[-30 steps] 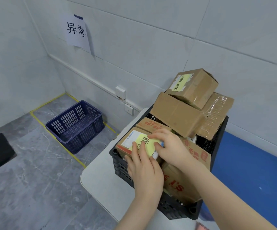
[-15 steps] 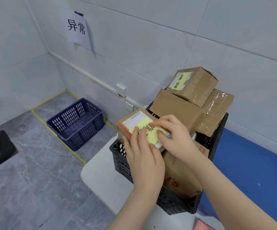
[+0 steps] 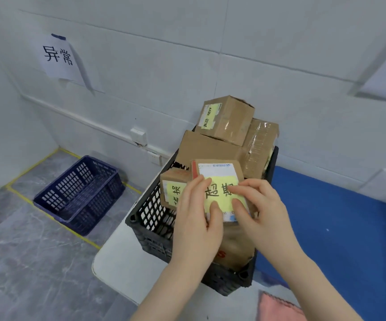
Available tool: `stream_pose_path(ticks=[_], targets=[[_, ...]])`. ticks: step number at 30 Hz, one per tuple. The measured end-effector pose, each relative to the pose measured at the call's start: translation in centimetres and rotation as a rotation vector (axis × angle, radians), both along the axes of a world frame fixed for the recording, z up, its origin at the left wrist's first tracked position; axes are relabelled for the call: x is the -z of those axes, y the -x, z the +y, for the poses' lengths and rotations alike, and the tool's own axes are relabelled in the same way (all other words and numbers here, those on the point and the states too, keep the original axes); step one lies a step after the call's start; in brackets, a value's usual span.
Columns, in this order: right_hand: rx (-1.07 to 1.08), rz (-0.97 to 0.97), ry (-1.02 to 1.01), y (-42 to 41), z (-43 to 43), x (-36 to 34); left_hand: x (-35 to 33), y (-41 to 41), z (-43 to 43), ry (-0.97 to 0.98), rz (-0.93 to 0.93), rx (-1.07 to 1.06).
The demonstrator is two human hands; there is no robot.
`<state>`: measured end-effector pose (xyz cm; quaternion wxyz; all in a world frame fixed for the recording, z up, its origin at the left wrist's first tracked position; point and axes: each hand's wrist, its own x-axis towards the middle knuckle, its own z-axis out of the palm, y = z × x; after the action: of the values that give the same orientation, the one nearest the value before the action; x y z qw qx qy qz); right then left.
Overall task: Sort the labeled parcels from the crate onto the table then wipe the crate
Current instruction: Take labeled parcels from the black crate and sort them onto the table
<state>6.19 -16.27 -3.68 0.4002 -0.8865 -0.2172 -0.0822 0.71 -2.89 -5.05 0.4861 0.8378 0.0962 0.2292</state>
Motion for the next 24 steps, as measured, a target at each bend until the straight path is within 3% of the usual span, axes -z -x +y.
stream_pose_path(ticks=[4, 9, 13, 24], targets=[[-0.031, 0.141, -0.061, 0.0, -0.4, 1.0, 0.3, -0.1, 0.9, -0.104, 0.011, 0.080], [-0.088, 0.236, -0.093, 0.0, -0.2, 1.0, 0.2, -0.3, 2.7, -0.080, 0.033, 0.175], [-0.094, 0.173, -0.108, 0.9, 0.0, 0.8, -0.3, -0.4, 3.8, -0.116, 0.068, 0.274], [0.120, -0.093, -0.217, 5.7, -7.7, -2.0, -3.3, -0.3, -3.2, -0.226, -0.155, 0.538]])
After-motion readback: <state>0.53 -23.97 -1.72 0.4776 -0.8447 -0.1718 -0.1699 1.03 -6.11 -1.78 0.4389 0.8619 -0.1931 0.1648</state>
